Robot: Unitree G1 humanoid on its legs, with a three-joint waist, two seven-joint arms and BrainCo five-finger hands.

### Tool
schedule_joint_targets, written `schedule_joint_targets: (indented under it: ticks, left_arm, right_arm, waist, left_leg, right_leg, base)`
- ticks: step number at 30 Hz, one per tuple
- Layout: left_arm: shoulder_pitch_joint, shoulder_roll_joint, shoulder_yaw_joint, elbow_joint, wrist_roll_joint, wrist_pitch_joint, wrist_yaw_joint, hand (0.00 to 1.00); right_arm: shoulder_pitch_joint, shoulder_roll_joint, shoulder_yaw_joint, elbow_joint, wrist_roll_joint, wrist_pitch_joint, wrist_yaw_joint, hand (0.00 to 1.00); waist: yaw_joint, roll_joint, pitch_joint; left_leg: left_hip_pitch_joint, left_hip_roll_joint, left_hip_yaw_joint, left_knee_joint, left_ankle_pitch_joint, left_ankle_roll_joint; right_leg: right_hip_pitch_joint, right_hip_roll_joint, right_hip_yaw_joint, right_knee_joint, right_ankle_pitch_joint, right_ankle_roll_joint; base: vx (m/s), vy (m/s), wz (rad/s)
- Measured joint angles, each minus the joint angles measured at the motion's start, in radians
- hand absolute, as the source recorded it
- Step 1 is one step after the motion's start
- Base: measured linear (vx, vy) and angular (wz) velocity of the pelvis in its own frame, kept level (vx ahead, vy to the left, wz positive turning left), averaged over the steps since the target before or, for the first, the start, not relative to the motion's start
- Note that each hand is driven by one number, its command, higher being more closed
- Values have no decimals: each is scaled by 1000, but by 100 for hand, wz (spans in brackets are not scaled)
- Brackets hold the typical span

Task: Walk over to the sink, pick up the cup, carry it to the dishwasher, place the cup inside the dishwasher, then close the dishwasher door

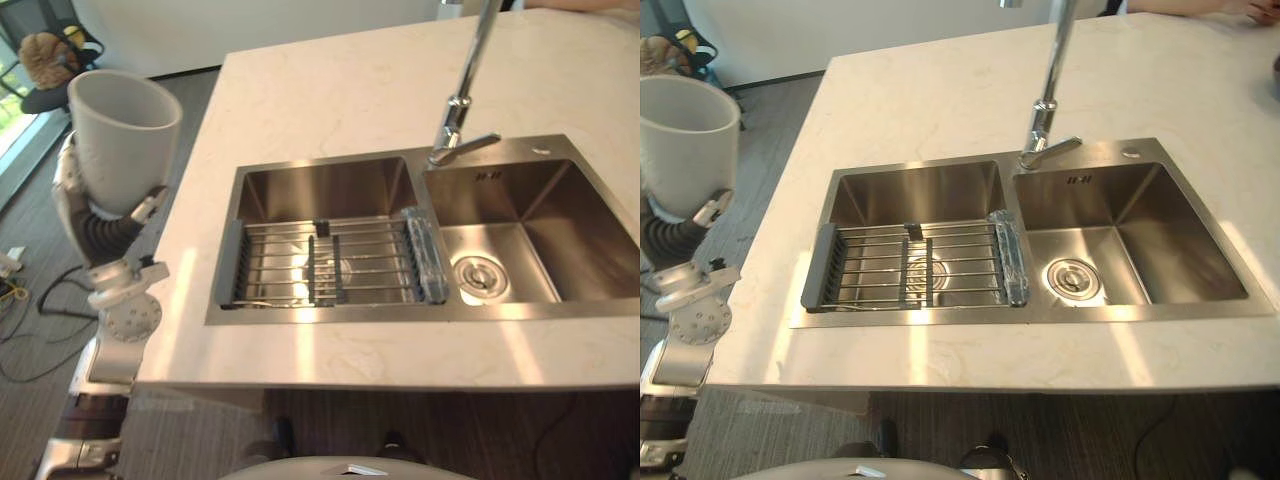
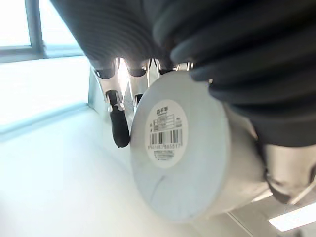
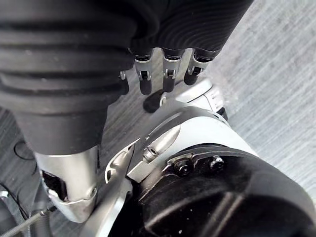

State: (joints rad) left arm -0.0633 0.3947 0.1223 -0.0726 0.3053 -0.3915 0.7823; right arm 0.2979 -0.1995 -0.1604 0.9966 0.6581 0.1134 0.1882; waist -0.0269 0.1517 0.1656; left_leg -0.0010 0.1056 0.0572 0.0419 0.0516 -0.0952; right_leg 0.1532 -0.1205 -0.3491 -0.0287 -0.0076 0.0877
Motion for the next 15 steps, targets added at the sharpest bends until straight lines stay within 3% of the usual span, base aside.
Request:
schedule_joint_targets:
  ticks: [3,6,8,9,10,11,12,13,14,15]
  left_arm:
    - [104,-56,43,-58,-27,-4,13,100]
    - [172,-104,102,-121,-28,-6,43,100]
    - [183,-126,121,-137,-27,-5,55,100]
    - [185,-135,120,-147,-26,-5,57,100]
    - [190,-144,122,-144,-23,-7,61,100]
    - [186,-144,129,-131,-22,-7,63,100]
    - [143,-163,128,-106,-13,-10,62,100]
    - [125,-175,110,-104,-8,-9,63,100]
    - [118,-176,97,-93,-2,-9,59,100]
    - [85,-183,72,-72,11,-8,55,100]
  right_arm:
    - [14,8,-1,2,-13,1,-23,0]
    - [14,13,-6,3,-38,5,-26,0]
    - [9,14,-9,2,-38,6,-25,0]
    - [6,13,-12,2,-37,6,-23,0]
    - [-2,20,-26,7,-36,4,-22,0]
    - [-3,37,-42,12,-36,4,-20,0]
    - [2,61,-58,11,-35,2,-14,0]
    - [17,48,-83,-7,-27,-2,-11,0]
    - [19,38,-95,-20,-24,-3,-11,0]
    - [28,20,-104,-30,-16,-3,-15,0]
  waist:
    - [29,-19,-29]
    - [66,-46,-46]
    - [78,-33,-69]
    - [75,-31,-73]
    - [66,-32,-71]
    - [58,-71,-84]
    - [37,-92,-81]
    - [57,-48,-81]
    - [44,-31,-71]
    - [10,-3,-60]
  left_leg:
    - [-21,-10,1,10,9,9]
    - [-42,-28,5,6,18,20]
    - [-88,-49,14,10,23,60]
    - [-116,-63,14,-9,32,104]
    - [-128,-65,66,-71,-2,198]
    - [-125,-77,142,-68,-47,246]
    - [-186,-49,249,88,-96,298]
    - [-228,58,373,303,-62,316]
    - [-249,45,386,329,-38,299]
    - [-273,2,355,272,65,313]
  right_leg:
    - [-17,-18,-51,61,-61,-15]
    - [-27,-40,-83,78,-70,-14]
    - [-54,-45,-118,122,-83,-9]
    - [-81,-56,-147,161,-103,-18]
    - [-102,-56,-161,175,-111,-32]
    - [-105,-67,-161,139,-103,-42]
    - [-90,-93,-229,120,-89,-39]
    - [-113,-104,-335,243,-114,-64]
    - [-135,-132,-364,331,-138,-99]
    - [-182,-165,-366,422,-210,-113]
  base:
    - [-28,1,48]
    - [-3,25,36]
    - [-12,49,66]
    - [-59,41,103]
    - [-81,26,125]
    - [-74,18,153]
    - [-24,2,168]
    - [-28,36,172]
    - [-120,37,203]
    - [-183,-15,251]
